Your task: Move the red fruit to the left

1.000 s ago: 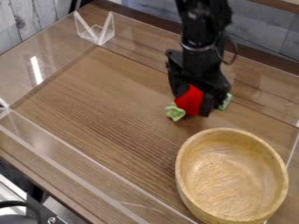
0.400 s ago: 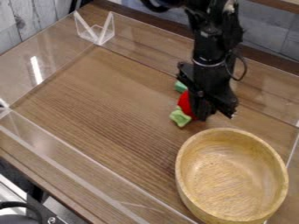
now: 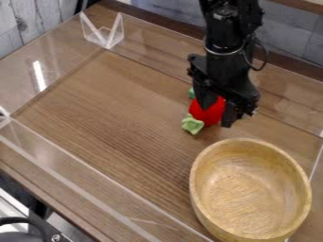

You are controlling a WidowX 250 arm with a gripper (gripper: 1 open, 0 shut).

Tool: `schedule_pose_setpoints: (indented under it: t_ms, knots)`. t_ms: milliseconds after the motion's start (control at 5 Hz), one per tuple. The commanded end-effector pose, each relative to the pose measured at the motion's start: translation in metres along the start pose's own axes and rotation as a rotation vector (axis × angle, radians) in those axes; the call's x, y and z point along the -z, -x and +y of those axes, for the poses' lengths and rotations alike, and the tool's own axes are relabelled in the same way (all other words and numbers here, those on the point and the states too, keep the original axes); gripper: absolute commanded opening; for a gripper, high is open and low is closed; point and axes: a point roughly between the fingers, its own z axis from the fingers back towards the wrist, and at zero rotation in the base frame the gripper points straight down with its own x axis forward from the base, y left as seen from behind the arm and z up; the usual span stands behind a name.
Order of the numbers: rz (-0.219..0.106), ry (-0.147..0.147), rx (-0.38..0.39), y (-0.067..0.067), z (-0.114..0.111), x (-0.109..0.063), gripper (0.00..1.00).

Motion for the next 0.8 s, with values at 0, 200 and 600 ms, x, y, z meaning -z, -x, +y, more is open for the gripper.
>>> schedule_pose_setpoints:
  t_ms: [0, 200, 600]
  knots:
    - [-0.102, -0.02, -0.014, -0.008, 0.012, -0.043, 0.0]
    - [-0.131, -0.055, -0.08, 0.005, 0.04, -0.074, 0.0]
    - [-0.128, -0.019, 0.009, 0.015, 0.024, -0.064, 1.0]
